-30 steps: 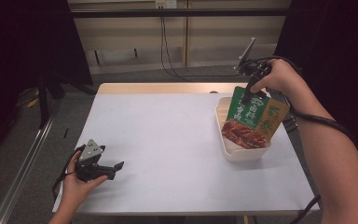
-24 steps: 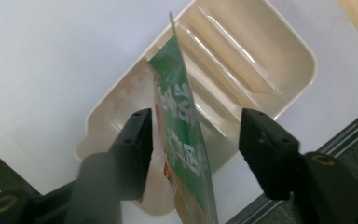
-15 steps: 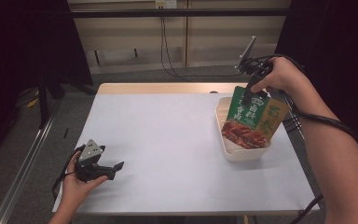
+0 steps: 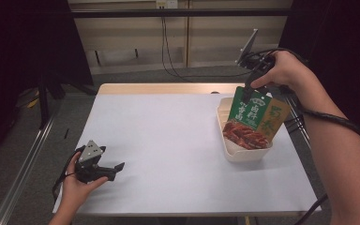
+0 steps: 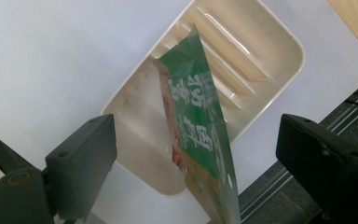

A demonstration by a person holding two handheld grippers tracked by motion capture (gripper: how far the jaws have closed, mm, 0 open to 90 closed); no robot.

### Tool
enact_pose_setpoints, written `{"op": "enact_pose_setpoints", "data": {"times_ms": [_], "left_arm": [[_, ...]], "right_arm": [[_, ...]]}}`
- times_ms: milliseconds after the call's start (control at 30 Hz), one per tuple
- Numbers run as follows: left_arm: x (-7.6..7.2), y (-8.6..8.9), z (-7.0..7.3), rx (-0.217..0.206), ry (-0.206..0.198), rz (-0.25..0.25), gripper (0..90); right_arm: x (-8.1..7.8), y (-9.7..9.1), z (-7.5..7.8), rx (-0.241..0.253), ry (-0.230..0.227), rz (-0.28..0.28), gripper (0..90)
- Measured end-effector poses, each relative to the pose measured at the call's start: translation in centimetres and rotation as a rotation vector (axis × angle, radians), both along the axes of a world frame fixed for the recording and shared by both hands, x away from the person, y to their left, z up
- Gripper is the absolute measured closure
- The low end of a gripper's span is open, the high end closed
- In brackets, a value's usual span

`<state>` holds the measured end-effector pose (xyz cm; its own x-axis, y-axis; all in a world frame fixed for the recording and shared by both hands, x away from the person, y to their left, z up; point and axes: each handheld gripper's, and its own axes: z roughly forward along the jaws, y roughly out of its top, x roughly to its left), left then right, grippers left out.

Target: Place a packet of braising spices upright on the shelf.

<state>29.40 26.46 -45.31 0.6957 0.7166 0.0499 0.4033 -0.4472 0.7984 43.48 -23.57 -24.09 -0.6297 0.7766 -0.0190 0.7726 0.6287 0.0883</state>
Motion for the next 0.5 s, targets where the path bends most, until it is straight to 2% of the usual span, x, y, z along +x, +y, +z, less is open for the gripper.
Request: {"op": "enact_pose_setpoints", "data": {"times_ms": [267,500], "left_arm": [[-0.1,-0.1,-0.1,-0.011,0.004,0.0,6.1],[-0.1,0.0,0.0,-0.014,0.005,-0.004,6.0]], "right_arm": [[-0.1,0.7,0.6,-0.008,0.006,0.008,10.9],[-0.2,2.1,1.8,-0.006,-0.003,0.035,12.6]]}}
